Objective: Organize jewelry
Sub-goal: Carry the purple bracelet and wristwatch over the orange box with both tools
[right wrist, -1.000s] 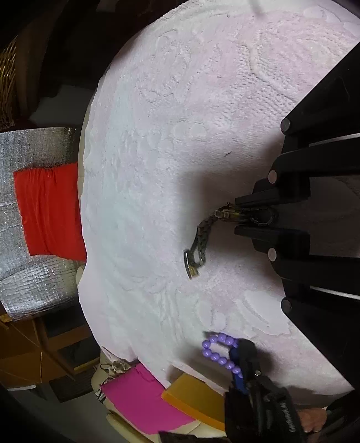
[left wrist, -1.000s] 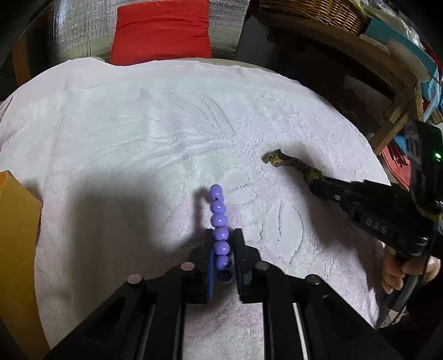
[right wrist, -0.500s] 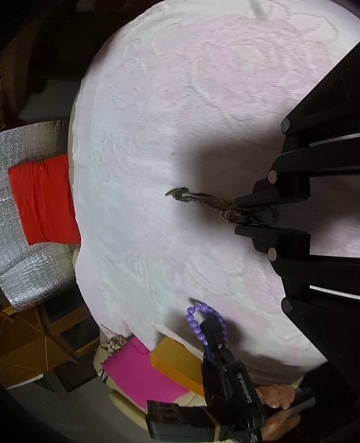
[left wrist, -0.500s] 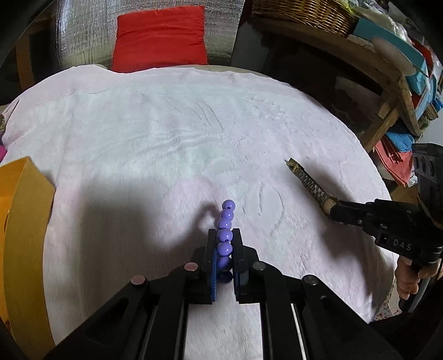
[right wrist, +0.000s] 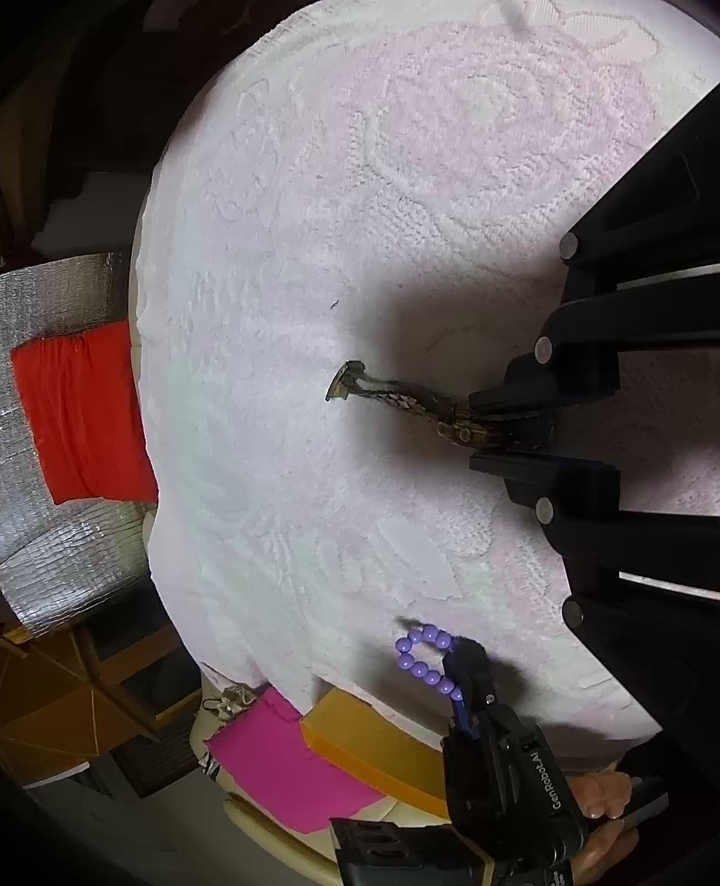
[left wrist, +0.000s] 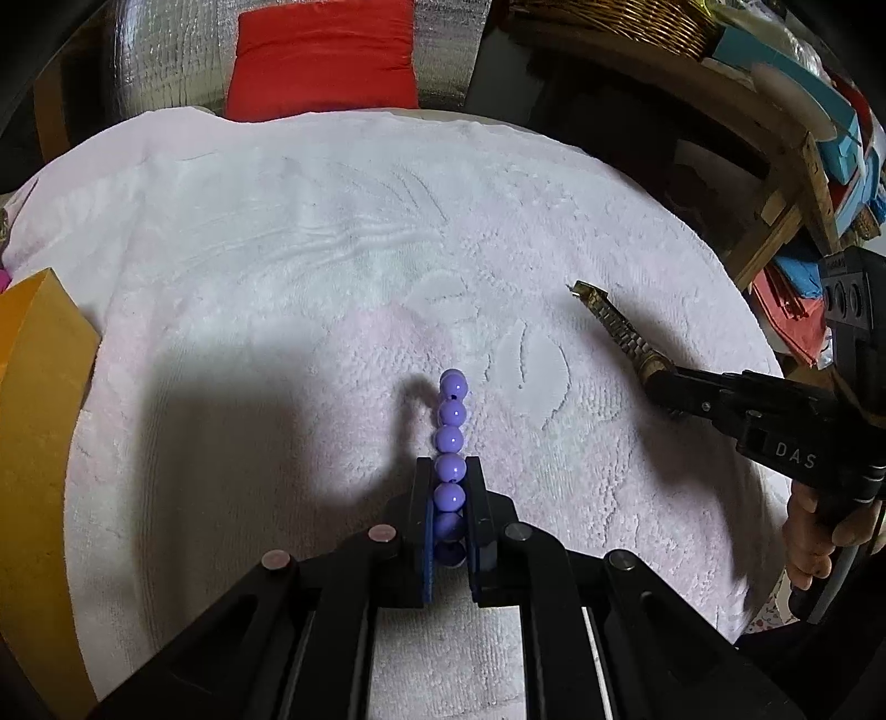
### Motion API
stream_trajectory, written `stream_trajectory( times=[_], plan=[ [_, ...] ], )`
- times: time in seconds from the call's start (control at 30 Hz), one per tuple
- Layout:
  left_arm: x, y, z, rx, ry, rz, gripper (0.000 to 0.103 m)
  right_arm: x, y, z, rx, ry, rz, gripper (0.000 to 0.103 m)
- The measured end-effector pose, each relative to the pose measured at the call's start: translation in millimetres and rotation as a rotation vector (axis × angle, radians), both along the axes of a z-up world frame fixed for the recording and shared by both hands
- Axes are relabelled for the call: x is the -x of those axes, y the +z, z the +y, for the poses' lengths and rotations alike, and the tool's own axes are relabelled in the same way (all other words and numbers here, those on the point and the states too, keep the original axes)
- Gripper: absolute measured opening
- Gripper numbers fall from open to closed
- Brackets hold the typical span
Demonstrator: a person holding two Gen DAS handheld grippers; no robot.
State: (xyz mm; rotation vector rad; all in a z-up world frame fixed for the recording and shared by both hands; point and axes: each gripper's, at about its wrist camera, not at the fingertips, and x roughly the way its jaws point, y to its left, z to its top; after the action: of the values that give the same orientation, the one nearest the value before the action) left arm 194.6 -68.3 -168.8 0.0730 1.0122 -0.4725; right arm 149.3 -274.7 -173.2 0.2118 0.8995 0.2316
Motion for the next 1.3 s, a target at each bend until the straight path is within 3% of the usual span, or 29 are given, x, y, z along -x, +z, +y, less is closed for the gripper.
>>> stream_trajectory(
  times=[0.53, 1.03, 1.3],
  plan=[
    [38.3, 35.2, 17.6, -0.094, 0.115, -0.210, 0.010, 29.9, 38.4, 11.9, -0.151, 0.040, -0.104, 0.015],
    [71.8, 74.1, 77.1, -0.133, 0.247, -0.303, 0.010, 66.6, 89.7, 61.8, -0.228, 0.095, -0.273, 0.015],
    [88.2, 93.6, 105.5, -0.132, 0.294, -0.339, 0.010, 81.1, 98.8, 93.9, -0.256, 0.128, -0.307, 0.015]
  ],
)
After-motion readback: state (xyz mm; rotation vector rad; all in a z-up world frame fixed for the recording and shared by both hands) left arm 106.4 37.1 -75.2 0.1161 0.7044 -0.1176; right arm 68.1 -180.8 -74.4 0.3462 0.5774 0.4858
